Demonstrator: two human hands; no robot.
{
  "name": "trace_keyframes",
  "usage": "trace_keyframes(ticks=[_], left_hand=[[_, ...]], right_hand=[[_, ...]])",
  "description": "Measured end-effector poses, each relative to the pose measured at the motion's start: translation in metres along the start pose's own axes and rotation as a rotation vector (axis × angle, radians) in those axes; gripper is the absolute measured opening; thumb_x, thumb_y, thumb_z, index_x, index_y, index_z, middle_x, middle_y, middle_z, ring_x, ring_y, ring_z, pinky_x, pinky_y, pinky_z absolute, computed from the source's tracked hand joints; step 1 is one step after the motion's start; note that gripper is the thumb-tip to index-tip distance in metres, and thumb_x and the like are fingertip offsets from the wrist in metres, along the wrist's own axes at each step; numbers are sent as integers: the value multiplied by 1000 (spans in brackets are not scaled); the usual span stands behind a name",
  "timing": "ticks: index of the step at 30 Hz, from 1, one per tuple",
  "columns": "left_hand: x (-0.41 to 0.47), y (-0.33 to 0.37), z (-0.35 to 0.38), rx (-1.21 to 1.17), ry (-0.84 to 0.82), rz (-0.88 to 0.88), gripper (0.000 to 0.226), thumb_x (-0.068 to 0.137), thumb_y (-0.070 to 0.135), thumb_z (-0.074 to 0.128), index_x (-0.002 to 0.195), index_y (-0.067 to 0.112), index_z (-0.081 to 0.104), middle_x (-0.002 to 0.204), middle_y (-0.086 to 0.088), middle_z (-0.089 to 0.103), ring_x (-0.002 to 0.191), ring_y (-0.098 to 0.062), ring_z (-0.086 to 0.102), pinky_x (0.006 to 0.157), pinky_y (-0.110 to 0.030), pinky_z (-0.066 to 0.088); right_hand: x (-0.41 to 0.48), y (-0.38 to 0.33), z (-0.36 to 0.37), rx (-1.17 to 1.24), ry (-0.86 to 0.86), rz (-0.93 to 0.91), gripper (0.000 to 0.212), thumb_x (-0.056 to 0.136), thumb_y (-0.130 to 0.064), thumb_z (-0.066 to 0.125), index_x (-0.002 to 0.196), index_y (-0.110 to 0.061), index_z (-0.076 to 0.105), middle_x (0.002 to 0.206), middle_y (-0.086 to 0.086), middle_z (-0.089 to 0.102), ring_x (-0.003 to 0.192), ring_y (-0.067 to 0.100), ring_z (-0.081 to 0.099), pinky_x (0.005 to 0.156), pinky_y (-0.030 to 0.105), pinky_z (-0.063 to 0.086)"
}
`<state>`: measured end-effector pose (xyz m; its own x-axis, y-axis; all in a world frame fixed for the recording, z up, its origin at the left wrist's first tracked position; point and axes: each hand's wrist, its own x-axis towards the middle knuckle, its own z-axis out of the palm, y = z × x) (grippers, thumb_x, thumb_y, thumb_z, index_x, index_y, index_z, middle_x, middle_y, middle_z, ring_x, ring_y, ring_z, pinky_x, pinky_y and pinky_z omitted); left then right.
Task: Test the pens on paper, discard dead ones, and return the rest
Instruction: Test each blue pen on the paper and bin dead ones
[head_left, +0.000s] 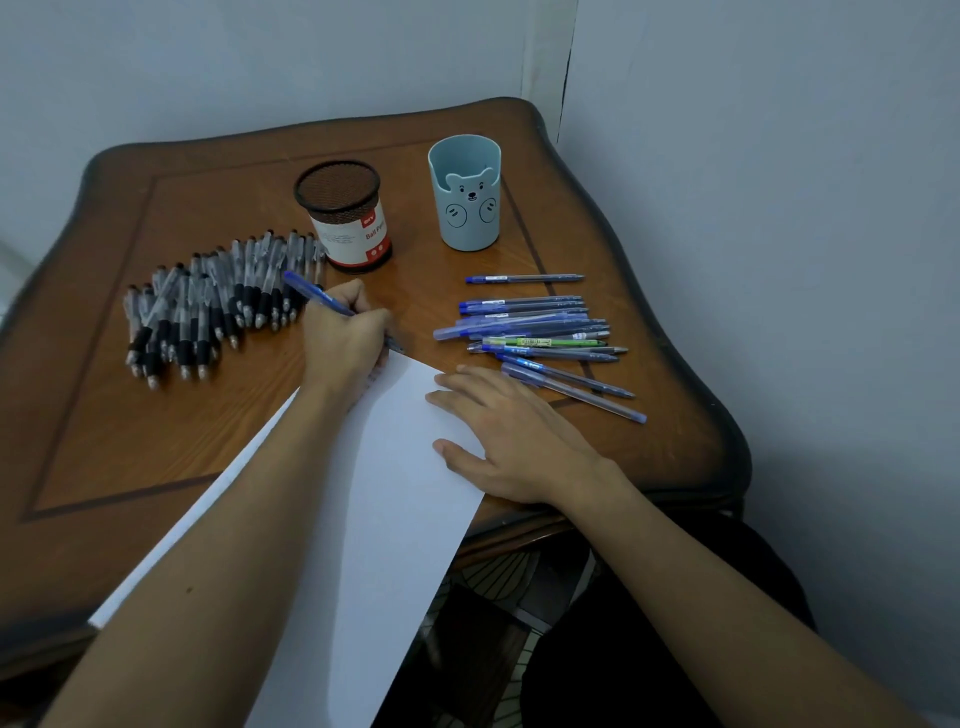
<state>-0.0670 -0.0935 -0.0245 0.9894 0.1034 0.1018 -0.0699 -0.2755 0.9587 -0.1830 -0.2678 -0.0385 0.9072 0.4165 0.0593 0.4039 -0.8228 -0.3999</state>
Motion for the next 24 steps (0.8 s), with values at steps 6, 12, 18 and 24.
trace_keyframes(ticks=[6,12,18,24], left_hand=[[-1,0,0,67,-3,87,33,70,-13,53,53,10,36,51,-9,38,49,-26,41,46,-28,43],[-4,-3,1,128,-11,169,20,69,-14,48,56,-4,37,54,-22,39,53,-24,38,52,-34,39],[-4,-1,2,155,-1,148,23,71,-15,48,55,-2,37,55,-20,35,52,-17,35,51,-28,33],[0,-6,-1,143,-7,161,17,68,-14,49,57,-7,37,58,-30,42,56,-43,40,52,-48,46]], right_hand=[[0,0,0,-1,-6,8,57,101,-49,46,151,-22,40,159,-3,33,149,12,18,120,35,19],[0,-1,1,4,2,11,57,100,-49,47,150,-22,42,158,-3,35,148,12,20,119,34,20],[0,-2,-2,10,-6,16,57,100,-48,47,150,-22,42,159,-3,35,148,12,20,119,34,20],[1,-2,-1,12,-11,23,57,100,-49,47,150,-23,41,159,-4,34,149,11,20,119,35,21]])
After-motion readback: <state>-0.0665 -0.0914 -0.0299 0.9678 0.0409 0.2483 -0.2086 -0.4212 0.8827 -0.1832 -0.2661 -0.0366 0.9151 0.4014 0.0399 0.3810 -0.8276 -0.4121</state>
